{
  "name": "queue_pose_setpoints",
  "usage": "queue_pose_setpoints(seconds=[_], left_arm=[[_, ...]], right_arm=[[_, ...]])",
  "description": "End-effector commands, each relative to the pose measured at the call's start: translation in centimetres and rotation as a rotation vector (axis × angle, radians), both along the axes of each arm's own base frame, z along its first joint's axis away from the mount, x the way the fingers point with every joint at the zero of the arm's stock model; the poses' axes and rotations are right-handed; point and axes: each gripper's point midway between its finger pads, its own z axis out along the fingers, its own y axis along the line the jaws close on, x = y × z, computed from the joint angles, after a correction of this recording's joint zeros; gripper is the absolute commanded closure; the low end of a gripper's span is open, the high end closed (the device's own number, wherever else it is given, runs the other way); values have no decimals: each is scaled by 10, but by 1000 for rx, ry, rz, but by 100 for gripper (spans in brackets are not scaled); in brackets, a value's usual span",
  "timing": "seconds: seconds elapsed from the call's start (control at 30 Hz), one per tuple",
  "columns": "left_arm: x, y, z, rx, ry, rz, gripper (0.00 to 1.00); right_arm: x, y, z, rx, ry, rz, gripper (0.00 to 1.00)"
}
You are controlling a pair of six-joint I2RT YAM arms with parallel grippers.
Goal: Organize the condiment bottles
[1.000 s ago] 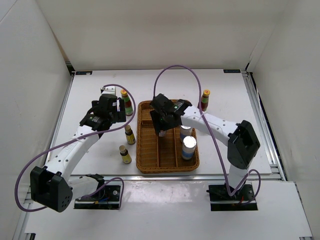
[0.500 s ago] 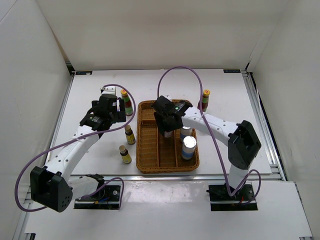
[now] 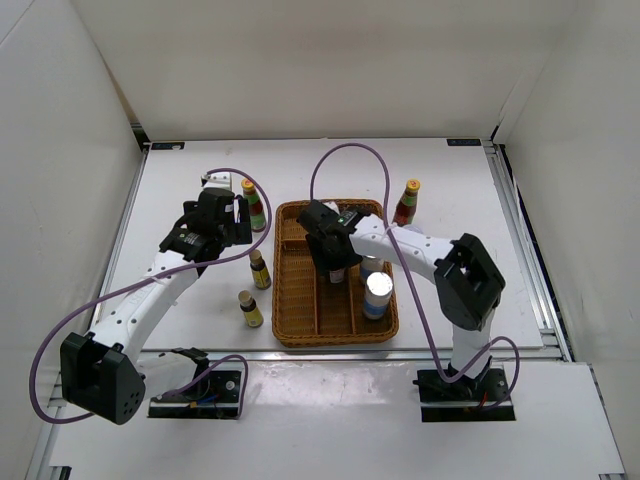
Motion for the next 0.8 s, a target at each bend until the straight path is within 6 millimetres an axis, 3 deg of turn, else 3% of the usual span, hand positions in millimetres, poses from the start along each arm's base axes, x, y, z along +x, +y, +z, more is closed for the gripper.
queue_pose_setpoints(seconds=[0.0,0.13,0.33,0.47,0.53,0.63,0.77], left_arm=[[6,0,14,-12,-41,5,0],[6,0,14,-12,-41,5,0],[6,0,14,-12,-41,5,0],[6,0,14,-12,-41,5,0],[6,0,14,-12,-41,5,0],[6,0,14,-12,-41,5,0],[6,0,14,-12,-41,5,0]], right_arm=[[15,12,24,68,-74,-25,60],[15,12,43,106,-103,-26,24],[20,15,105,197,-193,-11,11],[25,2,157,214,-300,-4,5],[33,-11,193,237,-386,-38,2],[46,-47,224,244,-470,-112,1],[69,-116,206,261,-401,-267,1]])
